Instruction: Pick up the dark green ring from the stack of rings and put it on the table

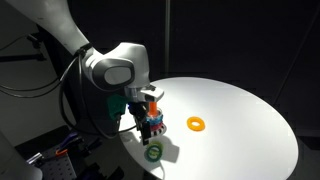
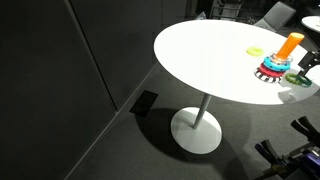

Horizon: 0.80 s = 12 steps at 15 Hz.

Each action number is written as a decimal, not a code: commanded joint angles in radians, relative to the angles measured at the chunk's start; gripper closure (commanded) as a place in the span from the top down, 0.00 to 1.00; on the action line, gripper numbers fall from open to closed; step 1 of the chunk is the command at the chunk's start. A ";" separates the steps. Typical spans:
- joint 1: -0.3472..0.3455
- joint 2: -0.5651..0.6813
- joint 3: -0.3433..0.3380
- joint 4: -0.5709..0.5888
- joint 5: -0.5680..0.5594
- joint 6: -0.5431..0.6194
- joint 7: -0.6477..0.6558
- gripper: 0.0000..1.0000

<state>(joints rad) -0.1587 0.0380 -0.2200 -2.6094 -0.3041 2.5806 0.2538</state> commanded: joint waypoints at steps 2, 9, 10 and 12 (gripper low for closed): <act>0.001 -0.105 0.031 0.044 0.029 -0.224 -0.101 1.00; 0.010 -0.233 0.069 0.148 0.099 -0.533 -0.239 1.00; 0.012 -0.248 0.072 0.162 0.109 -0.561 -0.253 1.00; 0.017 -0.279 0.076 0.192 0.133 -0.611 -0.282 1.00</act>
<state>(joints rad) -0.1502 -0.1949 -0.1489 -2.4626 -0.2126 2.0517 0.0298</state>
